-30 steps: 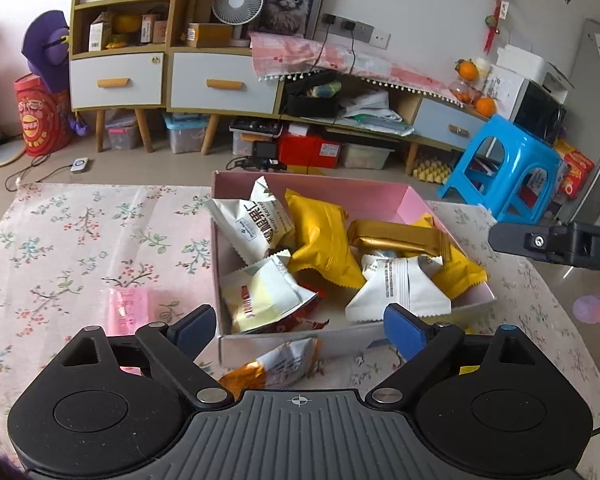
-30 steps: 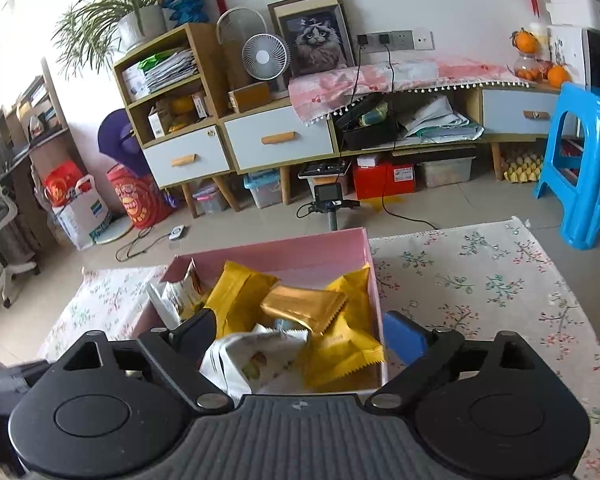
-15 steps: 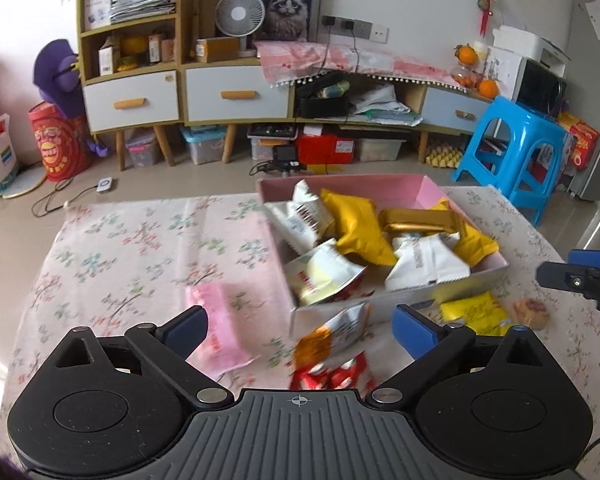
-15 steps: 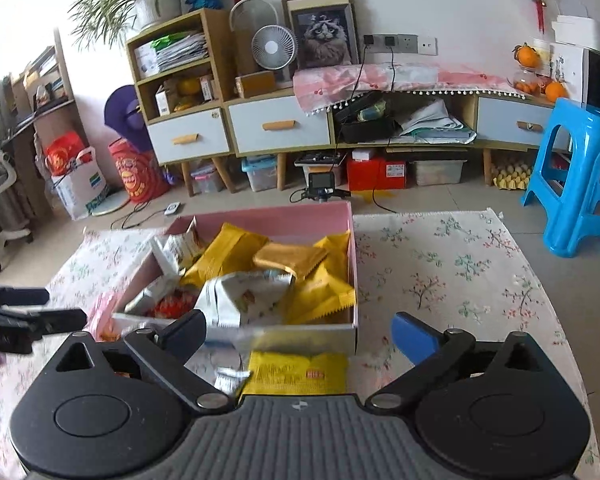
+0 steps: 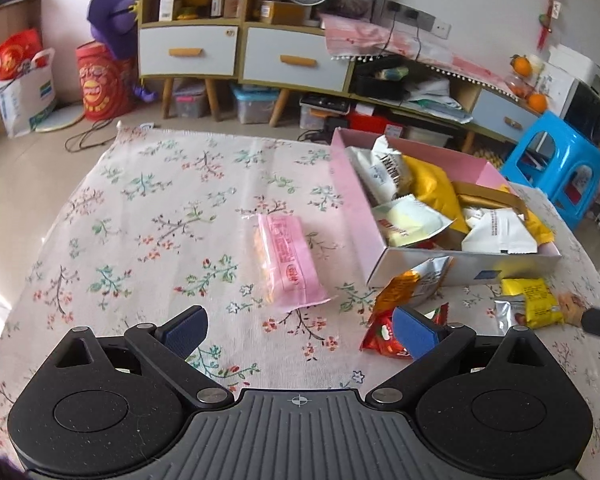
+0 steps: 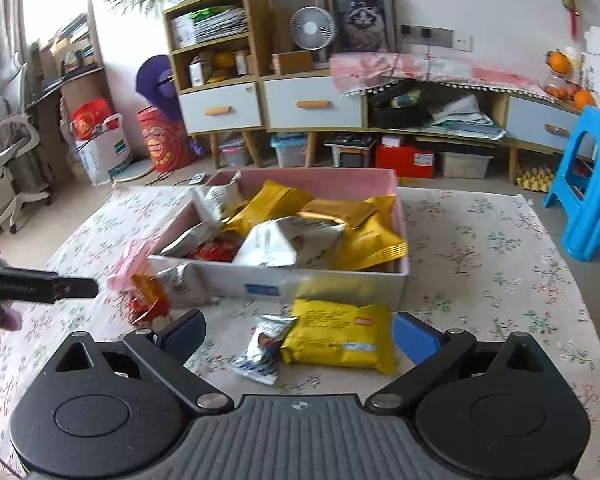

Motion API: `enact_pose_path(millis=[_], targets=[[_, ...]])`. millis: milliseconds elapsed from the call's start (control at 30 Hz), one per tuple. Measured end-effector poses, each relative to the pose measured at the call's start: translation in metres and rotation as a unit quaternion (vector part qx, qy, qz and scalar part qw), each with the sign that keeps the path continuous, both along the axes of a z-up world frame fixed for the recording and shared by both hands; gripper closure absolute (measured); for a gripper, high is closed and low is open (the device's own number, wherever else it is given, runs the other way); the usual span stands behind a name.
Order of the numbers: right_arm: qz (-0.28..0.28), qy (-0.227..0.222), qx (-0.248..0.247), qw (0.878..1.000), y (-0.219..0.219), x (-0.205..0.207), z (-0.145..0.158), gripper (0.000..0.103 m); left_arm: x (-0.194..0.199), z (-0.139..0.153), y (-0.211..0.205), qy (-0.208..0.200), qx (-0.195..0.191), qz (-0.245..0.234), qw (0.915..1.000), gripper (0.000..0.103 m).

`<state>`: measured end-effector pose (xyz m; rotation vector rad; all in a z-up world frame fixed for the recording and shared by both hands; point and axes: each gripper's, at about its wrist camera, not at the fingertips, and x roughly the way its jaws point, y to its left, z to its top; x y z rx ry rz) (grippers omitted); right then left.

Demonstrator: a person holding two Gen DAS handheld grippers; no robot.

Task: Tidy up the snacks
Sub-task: 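Withdraw both open tools from the box toward the remaining packets, then grasp the pink packet with the left tool while the right tool grasps a red-white packet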

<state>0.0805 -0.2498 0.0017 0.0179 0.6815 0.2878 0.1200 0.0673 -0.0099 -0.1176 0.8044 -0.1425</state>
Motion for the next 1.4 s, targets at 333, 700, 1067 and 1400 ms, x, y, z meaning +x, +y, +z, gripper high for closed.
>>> enact_pose_path(millis=[333, 700, 1067, 1400], targets=[[0.066, -0.016, -0.033, 0.997, 0.036, -0.008, -0.016, 0.011, 0.011, -0.018, -0.003, -0.015, 0.007, -0.005, 0.9999, 0.003], [0.140, -0.014, -0.051, 0.989, 0.081, 0.004, -0.029, 0.012, 0.038, -0.037, 0.006, -0.005, -0.028, 0.018, 0.9994, 0.020], [0.167, 0.018, -0.038, 0.985, 0.105, 0.021, -0.042, 0.033, 0.050, -0.037, -0.003, -0.025, 0.013, -0.015, 0.9995, 0.063], [0.174, 0.028, -0.024, 0.984, 0.113, 0.029, -0.045, 0.046, 0.048, -0.036, -0.008, -0.022, 0.029, -0.017, 0.9992, 0.068]])
